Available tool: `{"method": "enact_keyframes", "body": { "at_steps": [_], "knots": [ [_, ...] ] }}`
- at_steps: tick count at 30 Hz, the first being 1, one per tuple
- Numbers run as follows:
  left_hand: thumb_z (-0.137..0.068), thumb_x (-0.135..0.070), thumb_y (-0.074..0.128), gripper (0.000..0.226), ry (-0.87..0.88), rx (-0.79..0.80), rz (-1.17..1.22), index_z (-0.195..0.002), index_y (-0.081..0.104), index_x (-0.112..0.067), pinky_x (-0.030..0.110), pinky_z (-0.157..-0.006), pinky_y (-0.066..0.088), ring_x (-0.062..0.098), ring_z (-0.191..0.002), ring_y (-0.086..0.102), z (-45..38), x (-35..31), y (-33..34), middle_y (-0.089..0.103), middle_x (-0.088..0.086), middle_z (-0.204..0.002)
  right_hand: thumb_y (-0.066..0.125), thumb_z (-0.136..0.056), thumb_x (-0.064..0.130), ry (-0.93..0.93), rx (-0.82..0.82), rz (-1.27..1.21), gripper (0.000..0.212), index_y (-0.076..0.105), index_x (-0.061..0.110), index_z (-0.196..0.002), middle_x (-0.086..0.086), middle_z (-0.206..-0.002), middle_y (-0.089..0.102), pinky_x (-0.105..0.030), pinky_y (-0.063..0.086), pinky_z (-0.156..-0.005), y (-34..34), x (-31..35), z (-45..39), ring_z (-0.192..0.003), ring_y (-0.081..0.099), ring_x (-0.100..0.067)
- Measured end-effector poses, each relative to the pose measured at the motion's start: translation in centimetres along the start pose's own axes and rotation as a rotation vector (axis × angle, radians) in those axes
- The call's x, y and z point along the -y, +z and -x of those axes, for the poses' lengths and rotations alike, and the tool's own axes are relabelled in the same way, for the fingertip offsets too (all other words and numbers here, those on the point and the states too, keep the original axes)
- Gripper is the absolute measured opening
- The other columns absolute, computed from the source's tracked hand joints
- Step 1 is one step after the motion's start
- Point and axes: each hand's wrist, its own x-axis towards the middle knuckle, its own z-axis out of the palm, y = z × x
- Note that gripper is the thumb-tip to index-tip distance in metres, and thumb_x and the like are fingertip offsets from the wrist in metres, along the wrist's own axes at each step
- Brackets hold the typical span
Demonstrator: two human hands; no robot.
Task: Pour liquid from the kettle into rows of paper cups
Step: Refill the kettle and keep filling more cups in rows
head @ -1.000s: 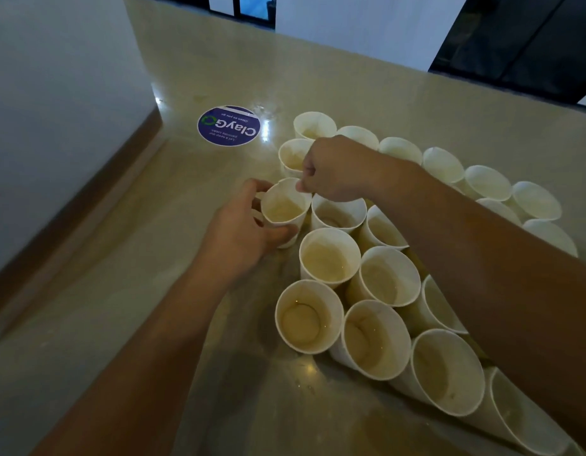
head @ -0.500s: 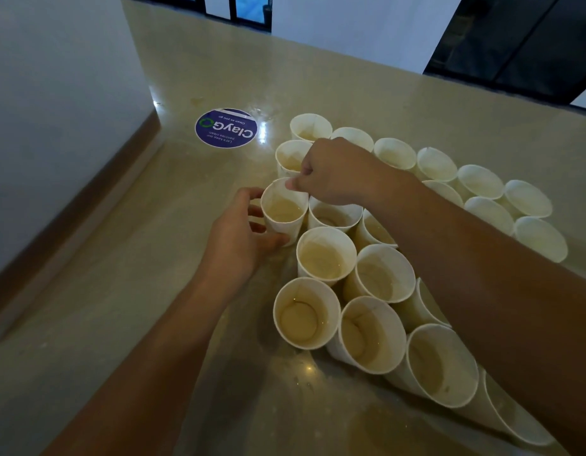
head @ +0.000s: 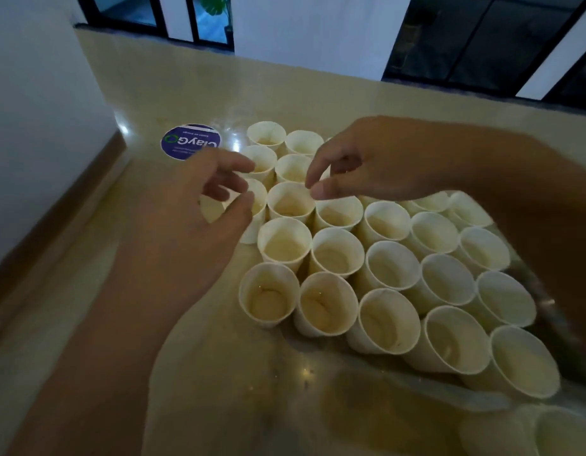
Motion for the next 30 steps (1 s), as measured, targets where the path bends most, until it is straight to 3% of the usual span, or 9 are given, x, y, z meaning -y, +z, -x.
{"method": "enact_keyframes", "body": {
  "at_steps": [3, 6, 11, 15, 18, 20, 24, 27, 30],
  "knots": [
    [-0.088, -0.029, 0.063, 0.022, 0.151, 0.046, 0.078, -0.106, 0.062, -0.042, 0.008, -0.074, 0.046, -0.003, -0.094, 0.062, 2.4, -4.2, 0.9, 0.066, -0.025, -0.092, 0.054, -0.092, 0.058, 0.02, -0.051, -0.029, 0.027, 0.067, 0.048, -0.113, 0.026, -0.089, 0.066, -0.022, 0.047, -0.078, -1.0, -0.4, 5.2, -0.084, 0.063, 0.003],
    [-0.089, -0.027, 0.063, 0.019, 0.276, 0.103, 0.11, -0.103, 0.064, -0.039, 0.008, -0.071, 0.046, -0.003, -0.09, 0.062, 5.0, -7.1, 3.5, 0.064, -0.025, -0.089, 0.053, -0.089, 0.06, 0.057, -0.102, -0.059, 0.024, 0.064, 0.052, -0.109, 0.04, -0.083, 0.06, -0.015, 0.037, -0.069, -0.9, -1.1, 10.6, -0.083, 0.056, 0.016],
    [-0.086, -0.036, 0.06, 0.019, 0.273, 0.269, 0.157, -0.102, 0.068, -0.04, 0.013, -0.061, 0.041, -0.003, -0.085, 0.06, 8.9, -10.5, 8.7, 0.065, -0.026, -0.085, 0.046, -0.071, 0.073, 0.199, -0.134, -0.136, 0.046, 0.066, 0.054, -0.107, 0.035, -0.091, 0.063, -0.019, 0.041, -0.069, 0.7, -2.9, 18.6, -0.085, 0.06, 0.011],
    [-0.087, -0.047, 0.056, 0.02, 0.283, 0.453, 0.106, -0.105, 0.064, -0.044, 0.013, -0.061, 0.041, -0.004, -0.081, 0.06, 11.2, -11.9, 12.2, 0.064, -0.026, -0.086, 0.049, -0.07, 0.071, 0.368, -0.271, -0.208, 0.039, 0.068, 0.048, -0.095, 0.022, -0.085, 0.07, -0.023, 0.05, -0.071, 3.0, -5.1, 23.7, -0.081, 0.065, 0.0],
    [-0.085, -0.052, 0.058, 0.025, 0.304, 0.546, 0.071, -0.109, 0.061, -0.045, 0.008, -0.055, 0.044, -0.009, -0.086, 0.059, 12.5, -11.7, 13.9, 0.062, -0.03, -0.086, 0.055, -0.08, 0.064, 0.5, -0.251, -0.199, 0.023, 0.064, 0.044, -0.084, 0.029, -0.077, 0.065, -0.021, 0.046, -0.068, 5.9, -7.1, 26.1, -0.076, 0.062, 0.007],
    [-0.084, -0.062, 0.06, 0.033, 0.312, 0.59, 0.081, -0.114, 0.058, -0.047, 0.006, -0.06, 0.047, -0.014, -0.094, 0.055, 13.1, -11.1, 14.4, 0.06, -0.033, -0.092, 0.058, -0.083, 0.06, 0.521, -0.222, -0.243, 0.02, 0.064, 0.041, -0.081, 0.034, -0.078, 0.062, -0.021, 0.042, -0.064, 7.8, -8.0, 27.2, -0.074, 0.059, 0.011],
    [-0.063, -0.075, 0.067, 0.071, 0.28, 0.723, 0.051, -0.127, 0.045, -0.054, 0.01, -0.07, 0.041, -0.016, -0.106, 0.047, 14.5, -10.2, 15.2, 0.053, -0.036, -0.108, 0.066, -0.075, 0.061, 0.53, -0.203, -0.422, 0.03, 0.067, 0.034, -0.086, 0.023, -0.076, 0.066, -0.014, 0.046, -0.055, 11.1, -8.6, 29.2, -0.067, 0.061, 0.004],
    [-0.057, -0.075, 0.074, 0.087, 0.291, 0.808, 0.016, -0.132, 0.032, -0.062, 0.014, -0.081, 0.043, -0.014, -0.111, 0.044, 15.4, -9.3, 16.0, 0.048, -0.038, -0.121, 0.076, -0.08, 0.043, 0.515, -0.161, -0.499, 0.017, 0.066, 0.033, -0.089, 0.024, -0.077, 0.067, -0.005, 0.045, -0.062, 13.1, -8.7, 29.2, -0.07, 0.062, 0.007],
    [-0.058, -0.072, 0.076, 0.092, 0.305, 0.836, -0.028, -0.132, 0.021, -0.069, 0.017, -0.085, 0.044, -0.011, -0.112, 0.042, 16.3, -9.0, 17.4, 0.044, -0.037, -0.125, 0.077, -0.085, 0.036, 0.547, -0.265, -0.463, 0.009, 0.069, 0.033, -0.088, 0.014, -0.079, 0.07, -0.012, 0.053, -0.067, 14.1, -9.5, 29.6, -0.075, 0.065, 0.003]
  ]
}}
